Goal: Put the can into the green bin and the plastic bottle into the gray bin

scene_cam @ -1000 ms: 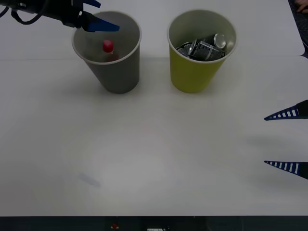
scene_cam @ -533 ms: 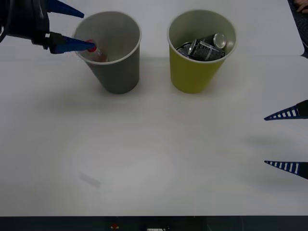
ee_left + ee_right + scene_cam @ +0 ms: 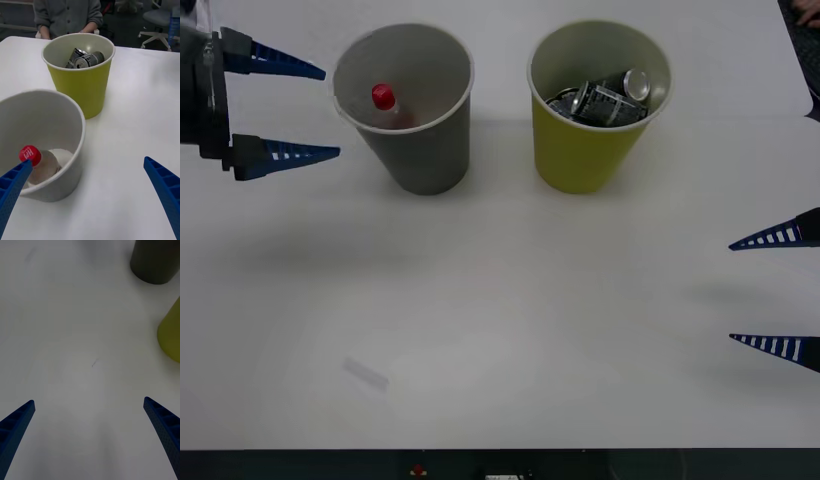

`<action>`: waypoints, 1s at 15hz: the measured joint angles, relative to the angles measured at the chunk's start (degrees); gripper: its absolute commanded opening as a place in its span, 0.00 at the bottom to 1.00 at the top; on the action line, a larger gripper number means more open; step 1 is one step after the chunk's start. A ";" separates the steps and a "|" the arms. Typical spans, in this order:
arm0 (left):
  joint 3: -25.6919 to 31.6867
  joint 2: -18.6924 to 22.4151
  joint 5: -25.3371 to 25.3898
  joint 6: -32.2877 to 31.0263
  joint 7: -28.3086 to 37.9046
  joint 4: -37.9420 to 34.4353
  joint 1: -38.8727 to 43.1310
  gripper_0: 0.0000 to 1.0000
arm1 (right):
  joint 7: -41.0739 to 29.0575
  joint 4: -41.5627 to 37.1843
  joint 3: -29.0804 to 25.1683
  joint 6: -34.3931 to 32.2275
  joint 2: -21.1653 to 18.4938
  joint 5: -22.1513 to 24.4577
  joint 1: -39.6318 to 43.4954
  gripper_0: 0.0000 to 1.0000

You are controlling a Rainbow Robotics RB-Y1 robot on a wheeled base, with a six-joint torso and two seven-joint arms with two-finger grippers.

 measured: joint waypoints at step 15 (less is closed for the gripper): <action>5.40 8.33 7.59 1.24 -20.16 -8.25 26.20 1.00 | 0.00 0.00 0.00 0.00 0.00 0.00 0.00 1.00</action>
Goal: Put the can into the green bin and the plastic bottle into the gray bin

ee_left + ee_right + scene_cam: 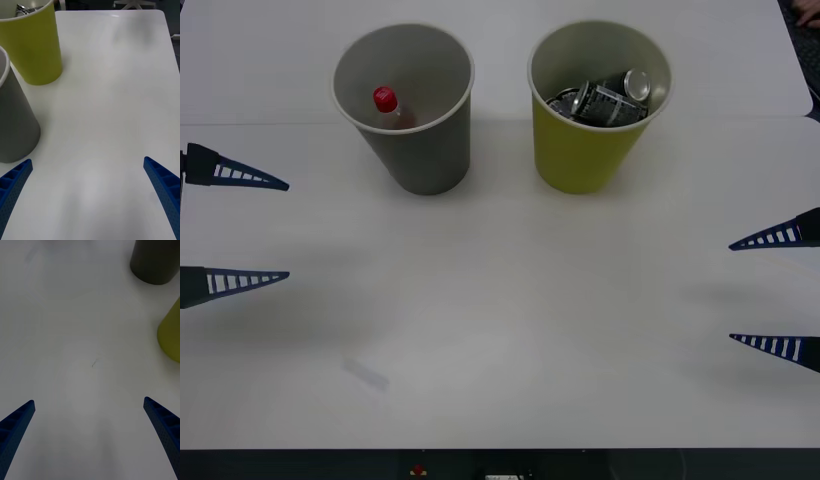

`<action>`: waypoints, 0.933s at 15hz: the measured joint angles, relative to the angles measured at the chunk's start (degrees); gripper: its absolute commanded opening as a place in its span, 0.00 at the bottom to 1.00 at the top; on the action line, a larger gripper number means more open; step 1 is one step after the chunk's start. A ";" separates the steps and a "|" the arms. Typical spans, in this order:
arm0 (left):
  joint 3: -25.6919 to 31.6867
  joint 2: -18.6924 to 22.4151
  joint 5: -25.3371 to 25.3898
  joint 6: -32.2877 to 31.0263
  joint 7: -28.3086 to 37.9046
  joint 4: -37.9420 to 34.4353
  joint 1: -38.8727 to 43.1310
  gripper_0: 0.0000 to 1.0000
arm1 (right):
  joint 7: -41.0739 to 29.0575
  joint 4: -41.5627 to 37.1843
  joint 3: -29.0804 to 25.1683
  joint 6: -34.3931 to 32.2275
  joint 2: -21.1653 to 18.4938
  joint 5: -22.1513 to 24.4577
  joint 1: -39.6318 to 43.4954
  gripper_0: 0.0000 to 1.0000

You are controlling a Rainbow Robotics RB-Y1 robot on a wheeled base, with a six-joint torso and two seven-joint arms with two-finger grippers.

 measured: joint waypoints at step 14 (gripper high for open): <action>0.03 0.83 1.17 -4.92 -10.19 -0.02 9.63 1.00 | 0.00 0.00 0.00 0.00 0.00 0.00 0.00 1.00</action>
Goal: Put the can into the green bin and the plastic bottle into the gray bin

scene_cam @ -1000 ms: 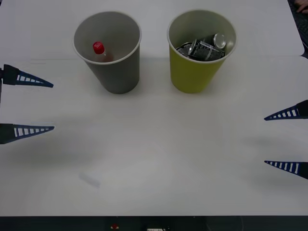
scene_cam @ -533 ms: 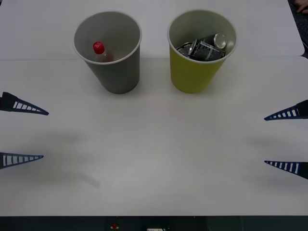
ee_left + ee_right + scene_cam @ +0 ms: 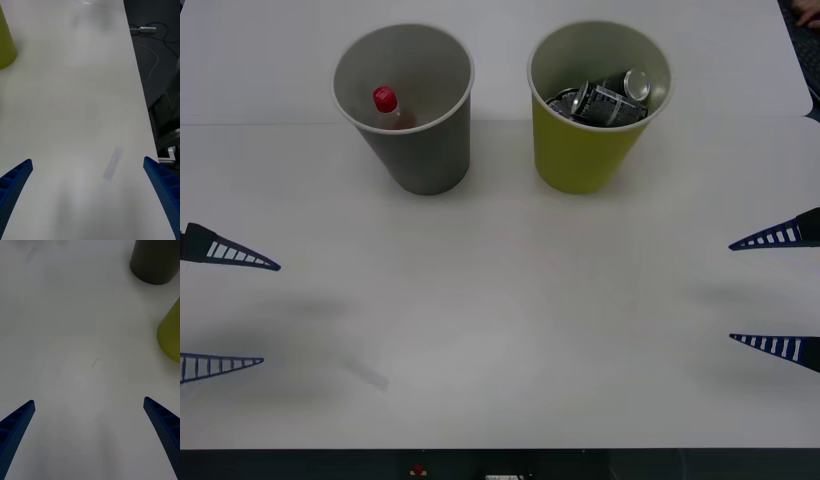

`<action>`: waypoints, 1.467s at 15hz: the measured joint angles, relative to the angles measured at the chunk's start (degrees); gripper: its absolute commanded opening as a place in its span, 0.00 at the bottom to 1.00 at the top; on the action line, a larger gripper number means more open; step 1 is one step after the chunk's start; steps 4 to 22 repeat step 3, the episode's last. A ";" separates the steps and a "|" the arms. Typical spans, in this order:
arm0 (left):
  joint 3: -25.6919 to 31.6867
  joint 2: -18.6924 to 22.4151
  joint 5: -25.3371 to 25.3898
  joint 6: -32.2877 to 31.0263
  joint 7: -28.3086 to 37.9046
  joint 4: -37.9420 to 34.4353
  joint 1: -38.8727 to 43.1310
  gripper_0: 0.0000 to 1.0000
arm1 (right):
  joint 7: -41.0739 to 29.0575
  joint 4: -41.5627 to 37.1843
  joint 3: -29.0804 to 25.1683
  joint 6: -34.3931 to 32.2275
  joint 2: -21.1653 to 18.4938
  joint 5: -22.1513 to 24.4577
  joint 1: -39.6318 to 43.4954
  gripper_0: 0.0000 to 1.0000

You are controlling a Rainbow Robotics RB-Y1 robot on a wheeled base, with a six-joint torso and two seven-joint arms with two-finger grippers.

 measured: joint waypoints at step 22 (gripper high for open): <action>-0.01 -0.39 -0.05 -0.03 -0.62 -0.12 0.55 1.00 | 0.00 0.00 0.00 0.00 0.00 0.00 0.00 1.00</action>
